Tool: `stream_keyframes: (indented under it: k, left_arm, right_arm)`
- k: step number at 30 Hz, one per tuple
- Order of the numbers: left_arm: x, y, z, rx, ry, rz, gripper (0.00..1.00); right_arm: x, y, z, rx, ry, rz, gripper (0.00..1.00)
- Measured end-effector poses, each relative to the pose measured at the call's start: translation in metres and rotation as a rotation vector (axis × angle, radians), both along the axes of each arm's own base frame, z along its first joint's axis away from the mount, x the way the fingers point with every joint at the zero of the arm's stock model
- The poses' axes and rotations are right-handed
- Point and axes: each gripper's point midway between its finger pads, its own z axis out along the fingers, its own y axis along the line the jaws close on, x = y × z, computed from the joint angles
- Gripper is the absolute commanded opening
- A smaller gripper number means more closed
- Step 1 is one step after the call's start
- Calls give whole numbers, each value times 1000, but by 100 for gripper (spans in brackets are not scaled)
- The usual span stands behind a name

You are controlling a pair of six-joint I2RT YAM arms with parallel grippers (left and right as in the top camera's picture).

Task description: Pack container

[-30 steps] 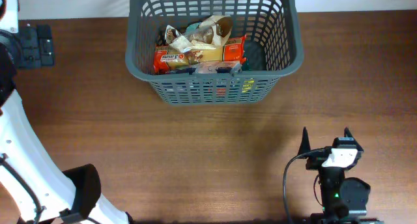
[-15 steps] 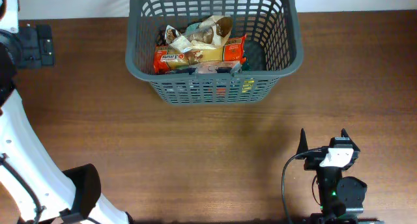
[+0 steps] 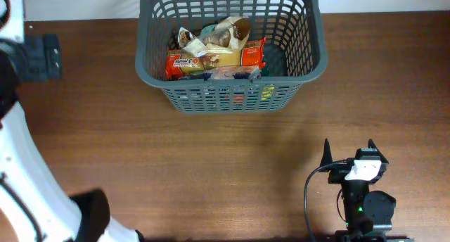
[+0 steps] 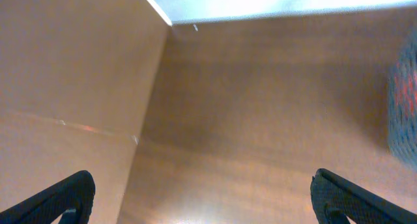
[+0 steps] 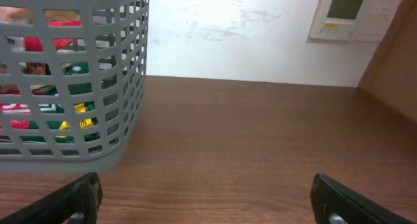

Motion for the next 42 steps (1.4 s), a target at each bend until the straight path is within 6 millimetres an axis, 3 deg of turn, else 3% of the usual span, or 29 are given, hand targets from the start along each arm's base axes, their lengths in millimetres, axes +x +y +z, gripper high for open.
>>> stream_keyframes:
  k: [3, 6, 11, 13, 15, 17, 26, 31, 36, 42]
  left_arm:
    - [-26, -15, -10, -10, 43, -30, 99]
    - [-43, -31, -5, -7, -30, -74, 99]
    - [-38, -68, 29, -54, -396, -222, 99]
    - [-38, -87, 35, -86, -540, -297, 99]
    - [-43, -101, 28, -124, -638, -351, 99]
    - [-51, -109, 9, -161, -698, -376, 99]
    - [-86, -120, -144, -257, -727, -385, 99]
    - [-91, -124, -201, -283, -706, -393, 99]
    - [-90, -127, -247, -303, -653, -392, 99]
    - [-87, -127, -275, -307, -650, -390, 99]
  right_arm:
    - [0, 0, 0, 0, 0, 0, 99]
    - [0, 0, 0, 0, 0, 0, 99]
    - [0, 0, 0, 0, 0, 0, 99]
    - [0, 0, 0, 0, -2, 0, 99]
    - [0, 0, 0, 0, -2, -1, 99]
    - [0, 0, 0, 0, -2, -2, 99]
    - [0, -1, 0, 0, -3, -3, 99]
    - [0, -1, 0, 0, -3, -3, 99]
    - [0, -1, 0, 0, -3, -3, 99]
    - [0, -1, 0, 0, -3, -3, 99]
